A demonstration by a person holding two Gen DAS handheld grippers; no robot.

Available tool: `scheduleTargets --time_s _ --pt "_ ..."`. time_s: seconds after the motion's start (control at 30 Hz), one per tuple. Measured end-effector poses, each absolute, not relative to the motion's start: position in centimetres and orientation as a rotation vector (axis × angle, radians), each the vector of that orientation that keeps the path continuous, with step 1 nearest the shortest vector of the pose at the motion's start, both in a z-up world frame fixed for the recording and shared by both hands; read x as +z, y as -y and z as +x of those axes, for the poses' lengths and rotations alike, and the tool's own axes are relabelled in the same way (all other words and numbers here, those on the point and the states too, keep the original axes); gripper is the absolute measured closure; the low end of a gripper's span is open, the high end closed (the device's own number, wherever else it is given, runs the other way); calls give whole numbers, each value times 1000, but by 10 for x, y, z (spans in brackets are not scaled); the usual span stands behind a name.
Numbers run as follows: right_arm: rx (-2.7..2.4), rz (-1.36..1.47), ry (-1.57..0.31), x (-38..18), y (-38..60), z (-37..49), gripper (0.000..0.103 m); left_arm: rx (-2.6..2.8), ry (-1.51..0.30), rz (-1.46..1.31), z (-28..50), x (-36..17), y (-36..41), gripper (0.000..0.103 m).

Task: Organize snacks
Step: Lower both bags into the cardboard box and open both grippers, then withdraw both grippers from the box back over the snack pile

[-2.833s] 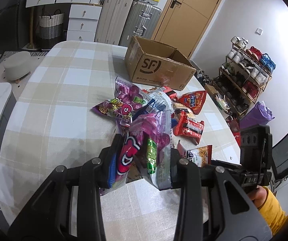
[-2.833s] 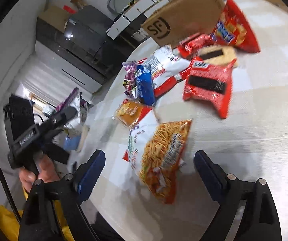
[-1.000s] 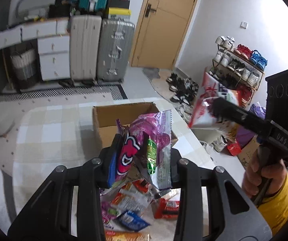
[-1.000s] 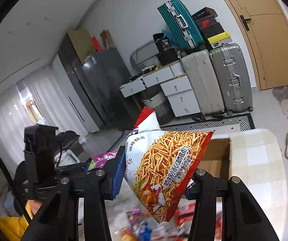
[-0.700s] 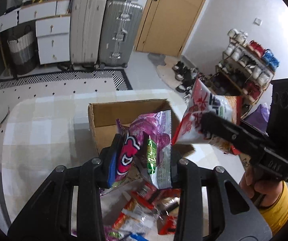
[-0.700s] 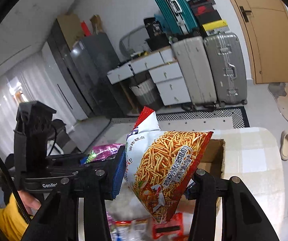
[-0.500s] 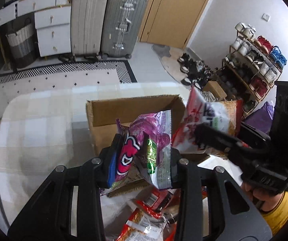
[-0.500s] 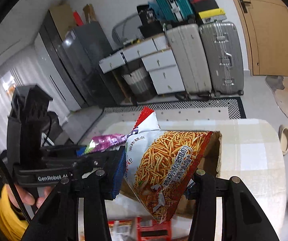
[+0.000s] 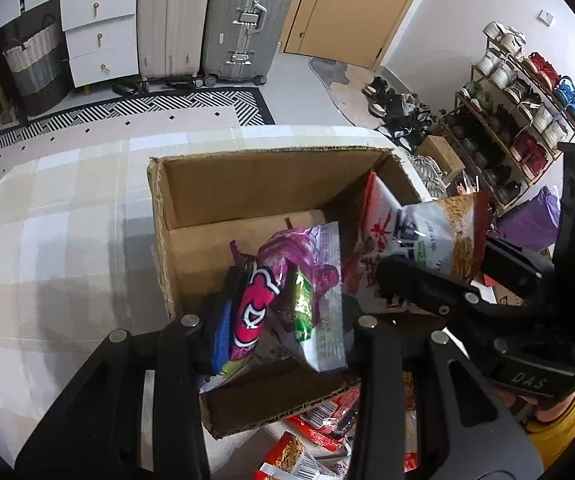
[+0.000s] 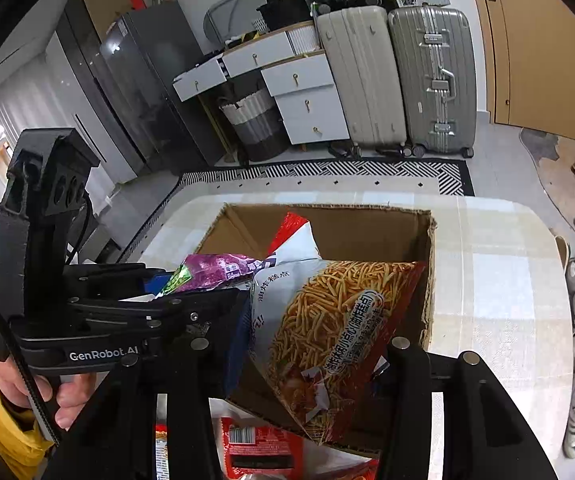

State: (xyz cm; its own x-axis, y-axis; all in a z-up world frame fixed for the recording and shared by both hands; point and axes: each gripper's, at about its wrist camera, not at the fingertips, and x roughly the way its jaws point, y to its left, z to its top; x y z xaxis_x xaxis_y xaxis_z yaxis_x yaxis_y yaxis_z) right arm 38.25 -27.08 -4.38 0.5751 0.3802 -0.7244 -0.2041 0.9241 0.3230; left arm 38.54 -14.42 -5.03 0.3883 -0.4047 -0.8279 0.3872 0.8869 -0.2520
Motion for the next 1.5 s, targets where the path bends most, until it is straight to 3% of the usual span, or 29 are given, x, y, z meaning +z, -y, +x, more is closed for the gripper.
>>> scheduleTargets --time_s 0.57,1.07,1.17,1.23,1.37,1.43,1.5 --pt "274 173 -916 -55 263 381 56 -455 -1083 -2 389 -69 153 69" --pt "271 219 -806 -13 273 340 56 -437 -974 4 336 -10 136 64" --pt "276 225 -765 6 271 318 56 -426 -931 11 311 9 130 56" --pt "282 228 -721 22 269 297 56 -409 -882 10 287 26 122 42" --pt "297 248 -634 50 263 247 55 -405 -804 -12 239 54 101 37" --pt "297 268 -583 62 260 216 52 -397 -764 -20 213 64 88 26" --pt "279 271 -544 69 256 188 51 -375 -713 -23 180 73 74 23"
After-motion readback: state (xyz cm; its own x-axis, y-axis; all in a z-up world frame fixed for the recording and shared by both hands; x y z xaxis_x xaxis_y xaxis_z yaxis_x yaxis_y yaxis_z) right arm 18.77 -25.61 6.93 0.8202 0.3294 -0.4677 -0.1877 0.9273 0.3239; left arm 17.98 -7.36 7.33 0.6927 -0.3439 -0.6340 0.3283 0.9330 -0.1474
